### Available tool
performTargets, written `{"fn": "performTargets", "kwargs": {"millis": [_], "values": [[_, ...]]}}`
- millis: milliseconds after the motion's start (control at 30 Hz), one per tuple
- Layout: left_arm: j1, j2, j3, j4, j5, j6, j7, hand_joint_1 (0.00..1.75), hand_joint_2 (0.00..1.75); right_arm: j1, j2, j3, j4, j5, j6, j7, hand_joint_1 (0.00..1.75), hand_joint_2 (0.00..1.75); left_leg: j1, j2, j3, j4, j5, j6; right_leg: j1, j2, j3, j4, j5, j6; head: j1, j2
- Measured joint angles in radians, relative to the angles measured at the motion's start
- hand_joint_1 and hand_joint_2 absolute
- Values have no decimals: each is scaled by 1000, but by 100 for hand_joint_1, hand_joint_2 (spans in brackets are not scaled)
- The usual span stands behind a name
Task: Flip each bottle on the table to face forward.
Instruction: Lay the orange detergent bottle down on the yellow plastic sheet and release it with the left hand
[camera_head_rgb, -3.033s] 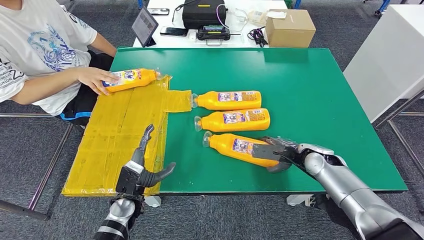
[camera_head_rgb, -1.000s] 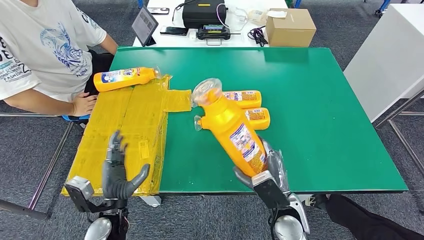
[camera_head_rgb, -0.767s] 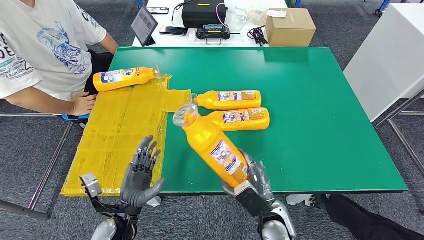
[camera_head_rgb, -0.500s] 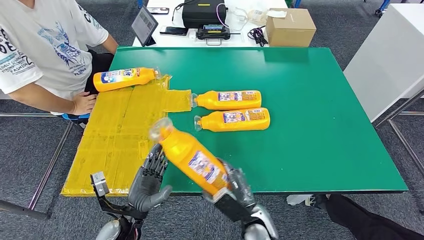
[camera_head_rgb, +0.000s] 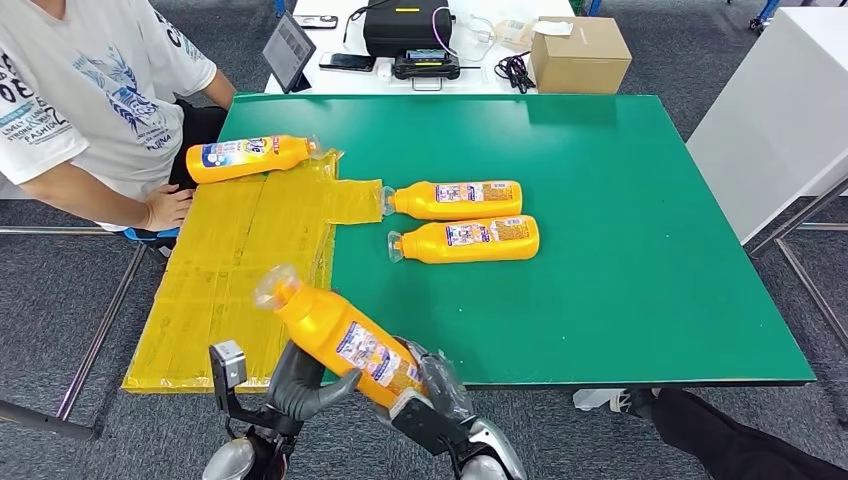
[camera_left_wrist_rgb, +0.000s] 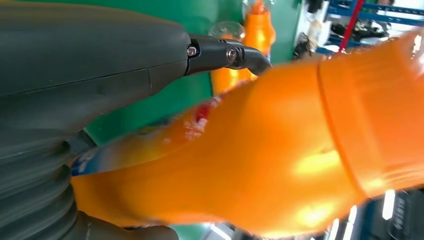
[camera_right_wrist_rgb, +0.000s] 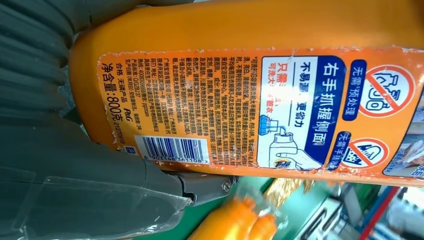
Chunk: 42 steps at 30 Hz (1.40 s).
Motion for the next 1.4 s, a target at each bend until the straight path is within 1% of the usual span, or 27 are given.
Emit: {"fn": "performTargets", "kwargs": {"millis": [100, 167, 400, 500, 600, 633, 733, 767, 1067, 1200, 1233, 1267, 1367, 1400], "values": [[-17, -5, 4, 33, -10, 7, -10, 0, 175, -21, 11, 29, 53, 10, 17, 0, 175, 175, 0, 0, 0, 0, 0, 0, 0, 0, 0, 0, 0, 0, 0, 0], [-26, -8, 11, 51, -3, -6, -14, 0, 175, -37, 17, 49, 88, 11, 34, 0, 175, 175, 0, 0, 0, 0, 0, 0, 0, 0, 0, 0, 0, 0, 0, 0], [-39, -12, 50, 122, 75, -84, -21, 0, 175, -110, 31, 104, 207, 11, 97, -8, 175, 175, 0, 0, 0, 0, 0, 0, 0, 0, -1, 0, 0, 0, 0, 0], [-43, -14, 63, 150, 136, -141, -9, 0, 175, -137, 33, 123, 251, 12, 121, -12, 175, 175, 0, 1, 0, 0, 0, 0, 0, 1, -1, 0, 0, 0, 0, 0], [-45, -15, 78, 179, 222, -223, 22, 24, 175, -164, 34, 143, 293, 19, 133, -18, 175, 175, 0, 1, 0, 0, 0, 0, 0, 1, -1, 0, 0, 0, 0, 0], [-45, -15, 83, 187, 246, -247, 31, 51, 175, -171, 35, 148, 304, 21, 132, -20, 175, 175, 0, 1, 0, 0, 0, 0, 0, 1, -1, 0, 0, 0, 0, 0], [-45, -15, 95, 202, 278, -288, 45, 158, 175, -183, 35, 157, 323, 25, 128, -23, 175, 175, 0, 1, 0, 0, 0, 0, 0, 1, -1, 0, 0, 0, 0, 0], [-45, -15, 97, 204, 281, -294, 46, 175, 175, -186, 35, 159, 326, 26, 127, -23, 175, 175, 0, 2, 0, 0, 0, 0, 0, 1, -1, 0, 0, 0, 0, 0], [-40, -14, 99, 205, 284, -311, 36, 175, 175, -190, 35, 164, 330, 35, 125, -13, 175, 175, 0, 2, 1, 0, 0, 0, 0, 1, -1, 0, 0, 0, 0, 0], [-33, -15, 99, 191, 257, -293, 15, 175, 175, -189, 36, 164, 329, 41, 125, -9, 140, 175, 0, 2, 1, 0, 0, 0, 0, 1, -1, 0, 0, 0, 0, 0], [-31, -15, 99, 185, 251, -286, 10, 175, 175, -188, 37, 163, 327, 40, 125, -8, 140, 175, 0, 2, 1, 0, 0, 0, 0, 1, -1, 0, 0, 0, 0, 0], [-28, -15, 99, 178, 247, -280, 7, 175, 175, -187, 38, 163, 325, 40, 125, -7, 105, 175, 0, 2, 1, 0, 0, 0, 0, 1, -1, 0, 0, 0, 0, 0], [-23, -16, 99, 162, 240, -272, 4, 175, 175, -182, 40, 162, 319, 39, 124, -2, 0, 44, 0, 2, 1, 0, 0, 0, 0, 1, -1, 0, 0, 0, 0, 0], [-22, -16, 99, 157, 234, -267, 2, 175, 175, -180, 40, 162, 317, 38, 123, 2, 0, 0, 0, 2, 1, 0, 0, 0, 0, 1, -1, 0, 0, 0, 0, 0]]}}
